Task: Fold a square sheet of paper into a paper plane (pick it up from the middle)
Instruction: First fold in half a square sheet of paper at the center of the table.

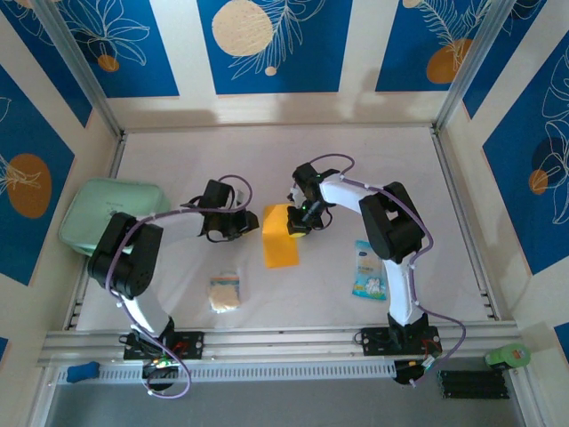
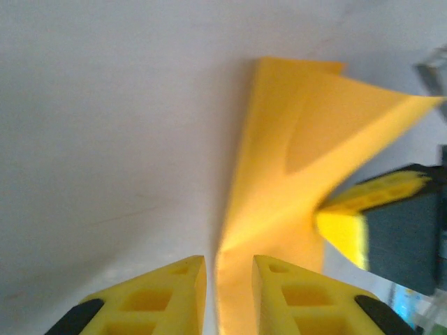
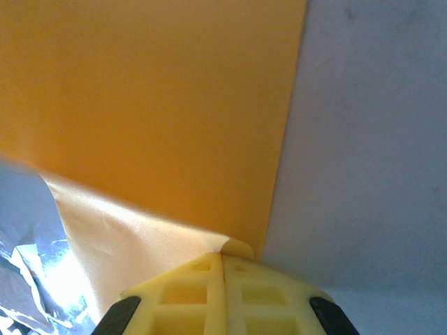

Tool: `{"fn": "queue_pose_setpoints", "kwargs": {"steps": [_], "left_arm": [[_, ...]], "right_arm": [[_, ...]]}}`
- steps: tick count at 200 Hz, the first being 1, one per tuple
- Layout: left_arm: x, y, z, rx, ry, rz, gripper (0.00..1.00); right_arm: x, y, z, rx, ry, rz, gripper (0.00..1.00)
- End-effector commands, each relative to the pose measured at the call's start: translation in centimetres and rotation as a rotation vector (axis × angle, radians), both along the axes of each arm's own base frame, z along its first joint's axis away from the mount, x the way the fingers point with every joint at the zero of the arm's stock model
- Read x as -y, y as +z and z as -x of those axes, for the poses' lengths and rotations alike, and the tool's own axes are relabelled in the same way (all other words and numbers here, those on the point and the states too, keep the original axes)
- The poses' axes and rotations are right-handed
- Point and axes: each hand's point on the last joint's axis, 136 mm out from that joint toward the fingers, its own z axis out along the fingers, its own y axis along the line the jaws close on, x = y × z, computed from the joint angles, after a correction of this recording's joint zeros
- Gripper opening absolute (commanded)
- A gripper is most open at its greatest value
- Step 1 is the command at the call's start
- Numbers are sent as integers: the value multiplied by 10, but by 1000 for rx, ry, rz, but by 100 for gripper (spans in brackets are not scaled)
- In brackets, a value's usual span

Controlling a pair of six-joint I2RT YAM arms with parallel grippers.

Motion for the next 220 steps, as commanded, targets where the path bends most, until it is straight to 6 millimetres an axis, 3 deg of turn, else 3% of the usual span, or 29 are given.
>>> {"fn": "queue_pose_setpoints", "kwargs": {"steps": [1,49,81,126,170,198,220], "left_arm": [[26,27,-3,51,-69,96,25],[51,10,-20,14,-101,112,25],[49,-14,-25,-35,-85,62,25],[35,-39,-25,-56,-63,-20,24],[-1,-61,-25,-80,-6,-82,24],[-24,-56,-32,-74,31,-85,24],[-26,-34,-39,-32,27,-71,25]], "right_arm": [[55,-73,23,-63,57,294,4],[50,-72,17,-50,72,268,4],[51,-71,15,-48,63,259,4],[56,-78,18,-66,51,274,4],[67,-83,20,-98,8,302,4],[69,-82,19,-100,-3,304,4],[69,-82,18,-96,-2,302,4]]}}
